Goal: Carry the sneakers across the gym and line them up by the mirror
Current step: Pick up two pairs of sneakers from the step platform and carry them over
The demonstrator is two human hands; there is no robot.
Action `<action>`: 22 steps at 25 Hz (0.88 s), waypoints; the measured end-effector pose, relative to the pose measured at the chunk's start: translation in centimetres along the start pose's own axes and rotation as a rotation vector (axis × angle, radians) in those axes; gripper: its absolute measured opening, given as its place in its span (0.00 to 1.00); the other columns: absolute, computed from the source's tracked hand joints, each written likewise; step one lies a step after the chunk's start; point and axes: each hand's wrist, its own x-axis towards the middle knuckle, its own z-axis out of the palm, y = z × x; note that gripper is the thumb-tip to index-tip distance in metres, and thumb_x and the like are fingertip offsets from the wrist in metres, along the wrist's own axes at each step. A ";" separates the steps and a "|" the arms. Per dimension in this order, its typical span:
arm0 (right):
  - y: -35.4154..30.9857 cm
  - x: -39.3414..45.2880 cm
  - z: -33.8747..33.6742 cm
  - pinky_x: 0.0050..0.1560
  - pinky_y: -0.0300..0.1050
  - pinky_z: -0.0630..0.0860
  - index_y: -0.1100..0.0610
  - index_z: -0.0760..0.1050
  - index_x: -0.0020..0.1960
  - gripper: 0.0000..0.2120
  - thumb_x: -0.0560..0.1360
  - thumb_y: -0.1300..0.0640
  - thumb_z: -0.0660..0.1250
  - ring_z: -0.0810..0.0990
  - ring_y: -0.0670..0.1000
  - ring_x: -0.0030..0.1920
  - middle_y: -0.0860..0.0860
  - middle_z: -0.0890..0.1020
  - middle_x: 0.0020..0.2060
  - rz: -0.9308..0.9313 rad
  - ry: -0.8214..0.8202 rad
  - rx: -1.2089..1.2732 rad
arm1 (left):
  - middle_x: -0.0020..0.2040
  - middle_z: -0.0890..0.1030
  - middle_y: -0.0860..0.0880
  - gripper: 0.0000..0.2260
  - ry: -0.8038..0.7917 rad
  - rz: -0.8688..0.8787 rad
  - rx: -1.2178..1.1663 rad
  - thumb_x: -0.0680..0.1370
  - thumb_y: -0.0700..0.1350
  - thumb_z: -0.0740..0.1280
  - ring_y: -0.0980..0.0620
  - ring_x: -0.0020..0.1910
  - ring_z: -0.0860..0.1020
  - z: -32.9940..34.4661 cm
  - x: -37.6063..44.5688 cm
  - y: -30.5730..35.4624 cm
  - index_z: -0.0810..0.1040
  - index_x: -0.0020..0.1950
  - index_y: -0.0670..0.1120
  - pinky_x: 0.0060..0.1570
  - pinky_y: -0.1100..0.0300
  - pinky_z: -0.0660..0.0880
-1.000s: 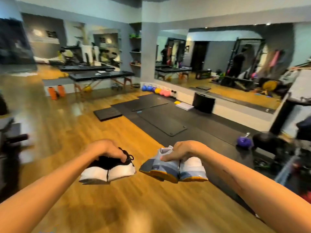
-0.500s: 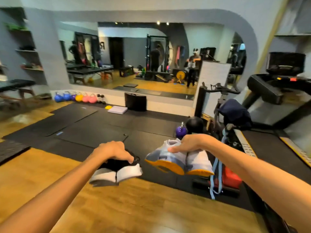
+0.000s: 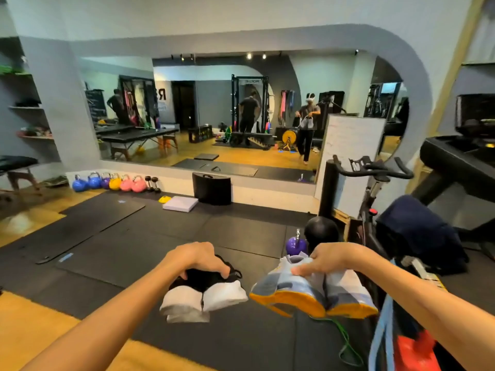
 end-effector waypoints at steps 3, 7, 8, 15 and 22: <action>1.1 8.7 -5.3 0.39 0.39 0.72 0.54 0.78 0.57 0.46 0.56 0.20 0.60 0.77 0.48 0.45 0.49 0.79 0.51 -0.010 0.000 -0.011 | 0.49 0.77 0.48 0.20 0.018 -0.019 0.001 0.61 0.64 0.69 0.48 0.46 0.78 -3.9 7.8 1.8 0.69 0.41 0.51 0.40 0.55 0.81; 2.4 20.9 -10.3 0.44 0.42 0.74 0.51 0.79 0.53 0.42 0.56 0.19 0.61 0.79 0.49 0.49 0.49 0.81 0.53 0.004 0.002 0.008 | 0.45 0.78 0.50 0.21 0.057 -0.023 0.018 0.63 0.64 0.69 0.49 0.44 0.79 -8.5 19.6 2.3 0.71 0.44 0.50 0.34 0.58 0.77; 2.4 24.1 -11.5 0.45 0.42 0.74 0.50 0.79 0.53 0.40 0.57 0.20 0.62 0.79 0.49 0.49 0.48 0.81 0.53 0.016 -0.013 0.021 | 0.46 0.78 0.49 0.22 0.053 -0.012 0.011 0.64 0.64 0.69 0.48 0.45 0.79 -9.7 23.1 2.2 0.72 0.46 0.49 0.34 0.58 0.77; 0.6 45.8 -20.1 0.60 0.50 0.77 0.55 0.73 0.65 0.40 0.64 0.29 0.68 0.79 0.55 0.59 0.53 0.78 0.62 0.162 -0.165 0.218 | 0.53 0.78 0.47 0.26 -0.036 0.056 -0.091 0.66 0.62 0.72 0.47 0.50 0.79 -20.2 46.8 0.2 0.74 0.54 0.47 0.31 0.58 0.77; 1.8 67.4 -28.8 0.62 0.51 0.75 0.55 0.69 0.70 0.39 0.68 0.32 0.67 0.75 0.55 0.60 0.52 0.74 0.65 0.173 -0.137 0.324 | 0.53 0.79 0.45 0.23 -0.083 0.119 -0.131 0.68 0.59 0.72 0.45 0.50 0.79 -28.8 69.4 2.4 0.76 0.55 0.45 0.28 0.58 0.79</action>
